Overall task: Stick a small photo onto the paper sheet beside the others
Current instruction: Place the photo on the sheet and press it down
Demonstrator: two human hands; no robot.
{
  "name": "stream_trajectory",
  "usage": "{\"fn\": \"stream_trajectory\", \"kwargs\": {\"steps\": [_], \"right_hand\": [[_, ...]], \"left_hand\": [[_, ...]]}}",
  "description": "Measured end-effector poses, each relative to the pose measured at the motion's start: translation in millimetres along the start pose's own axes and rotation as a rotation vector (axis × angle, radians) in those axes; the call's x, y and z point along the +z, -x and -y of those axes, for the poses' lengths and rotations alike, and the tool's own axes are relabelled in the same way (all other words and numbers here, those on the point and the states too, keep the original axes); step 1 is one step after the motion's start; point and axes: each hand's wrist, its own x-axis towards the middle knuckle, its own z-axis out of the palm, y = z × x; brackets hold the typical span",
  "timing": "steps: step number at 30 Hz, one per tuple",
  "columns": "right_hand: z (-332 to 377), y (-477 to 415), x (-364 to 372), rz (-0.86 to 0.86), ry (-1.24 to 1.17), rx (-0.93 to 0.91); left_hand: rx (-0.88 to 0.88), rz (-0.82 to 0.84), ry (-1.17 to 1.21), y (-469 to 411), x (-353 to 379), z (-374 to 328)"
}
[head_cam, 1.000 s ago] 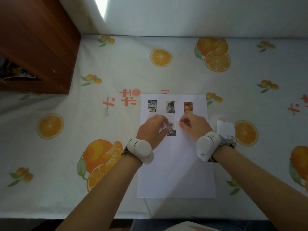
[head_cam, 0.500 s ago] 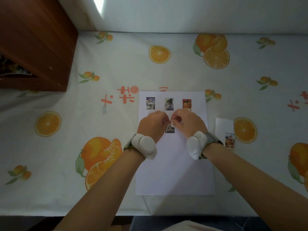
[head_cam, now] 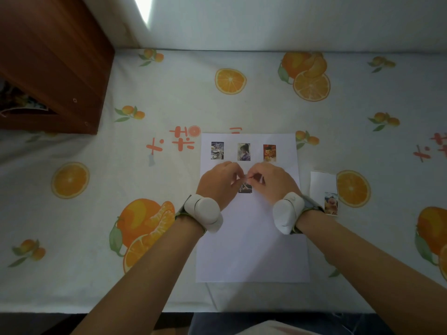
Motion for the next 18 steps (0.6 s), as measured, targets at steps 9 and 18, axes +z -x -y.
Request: {"fn": "stream_trajectory", "kwargs": {"steps": [9, 18], "right_hand": [[-3.7, 4.6, -1.4, 0.092, 0.084, -0.049], [-4.6, 10.1, -5.6, 0.194, 0.200, -0.071]], "left_hand": [[0.032, 0.036, 0.030, 6.8, 6.8, 6.6], [0.112, 0.098, -0.082, 14.5, 2.9, 9.4]]}}
